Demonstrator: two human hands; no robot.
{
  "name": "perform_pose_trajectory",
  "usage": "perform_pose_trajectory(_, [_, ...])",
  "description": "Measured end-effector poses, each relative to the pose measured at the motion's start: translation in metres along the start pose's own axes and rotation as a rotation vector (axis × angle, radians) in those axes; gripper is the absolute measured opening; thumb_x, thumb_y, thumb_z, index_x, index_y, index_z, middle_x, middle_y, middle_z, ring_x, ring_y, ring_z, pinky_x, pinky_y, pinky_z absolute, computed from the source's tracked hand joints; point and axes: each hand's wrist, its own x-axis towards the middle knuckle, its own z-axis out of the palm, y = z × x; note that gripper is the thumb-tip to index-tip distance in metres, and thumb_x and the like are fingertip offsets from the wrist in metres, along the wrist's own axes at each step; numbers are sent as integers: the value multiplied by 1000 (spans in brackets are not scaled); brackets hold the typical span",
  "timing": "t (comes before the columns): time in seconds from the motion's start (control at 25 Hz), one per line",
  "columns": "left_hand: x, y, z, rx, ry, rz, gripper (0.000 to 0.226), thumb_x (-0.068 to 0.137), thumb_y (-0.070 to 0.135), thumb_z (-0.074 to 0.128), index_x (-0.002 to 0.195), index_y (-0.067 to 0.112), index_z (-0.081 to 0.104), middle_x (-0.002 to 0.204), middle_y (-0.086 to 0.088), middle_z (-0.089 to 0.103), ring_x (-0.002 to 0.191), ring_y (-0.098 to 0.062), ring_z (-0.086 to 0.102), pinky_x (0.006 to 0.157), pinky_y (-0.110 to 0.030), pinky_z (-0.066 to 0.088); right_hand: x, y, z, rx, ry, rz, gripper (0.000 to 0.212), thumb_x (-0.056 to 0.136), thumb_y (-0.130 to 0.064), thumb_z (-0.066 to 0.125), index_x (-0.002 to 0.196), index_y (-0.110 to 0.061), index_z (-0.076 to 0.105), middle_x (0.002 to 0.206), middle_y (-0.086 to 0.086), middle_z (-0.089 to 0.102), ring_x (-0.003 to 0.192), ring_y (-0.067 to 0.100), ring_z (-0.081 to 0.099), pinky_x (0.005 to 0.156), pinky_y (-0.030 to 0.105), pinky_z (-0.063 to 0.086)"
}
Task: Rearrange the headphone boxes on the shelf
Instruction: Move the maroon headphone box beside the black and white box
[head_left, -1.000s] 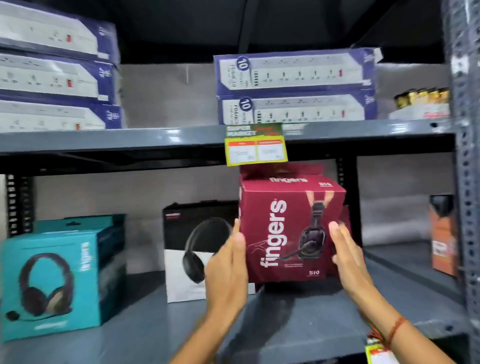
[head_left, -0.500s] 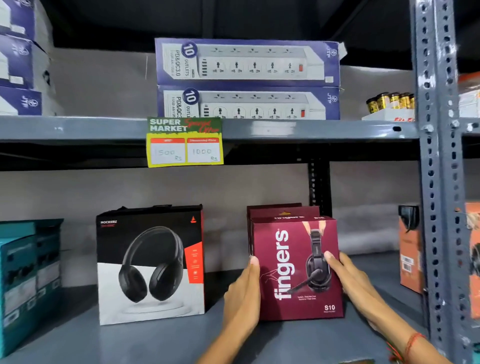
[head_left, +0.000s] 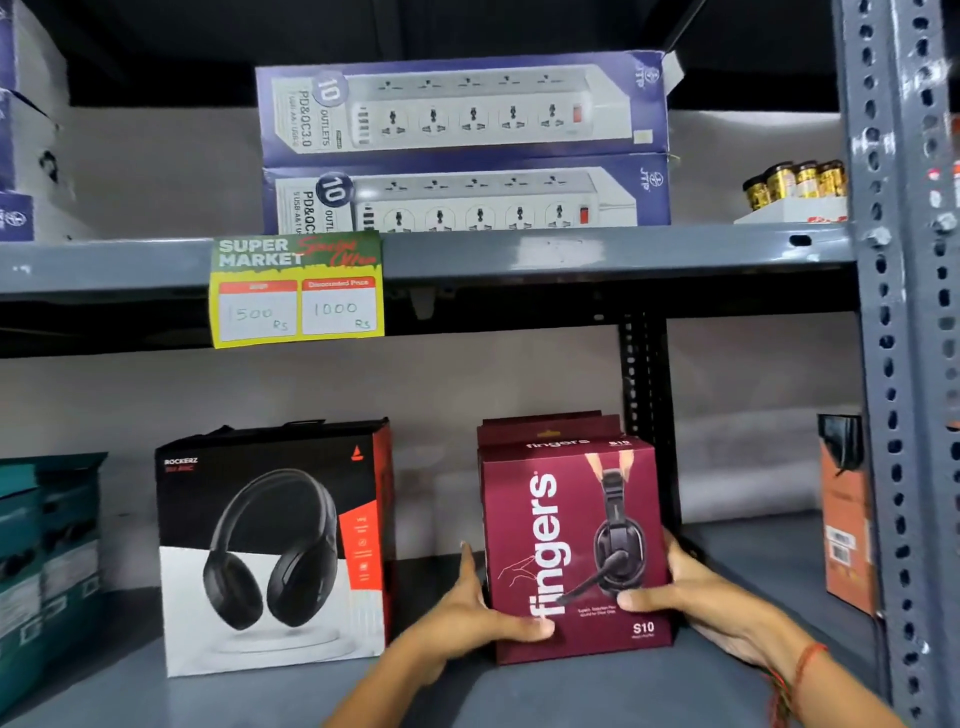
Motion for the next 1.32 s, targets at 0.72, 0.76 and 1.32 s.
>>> perform_pose_trajectory(0.72, [-26, 9, 32, 0, 117, 91, 112, 48, 55, 96, 143, 36, 40, 123, 18, 68, 111, -3, 66, 103, -29, 52, -32, -9, 4, 5, -35, -20, 95, 50, -29, 98, 135, -18, 56, 122, 3, 75, 114, 21, 70, 100, 38, 52])
perform_pose_trajectory(0.76, [-30, 9, 32, -6, 119, 88, 119, 46, 57, 97, 147, 34, 37, 124, 17, 69, 113, -5, 66, 106, -33, 51, -34, -10, 7, 6, -10, -36, 98, 51, -28, 97, 138, -18, 53, 123, 2, 74, 114, 20, 70, 101, 39, 52])
perform_pose_trajectory(1.32, [-158, 1, -129, 273, 1098, 607, 125, 65, 57, 82, 162, 19, 13, 169, 4, 16, 154, -10, 15, 122, -29, 19, -35, -111, 203, -398, 618, -851, 98, 74, -54, 68, 156, -22, 27, 163, -6, 27, 150, 7, 24, 116, 10, 21])
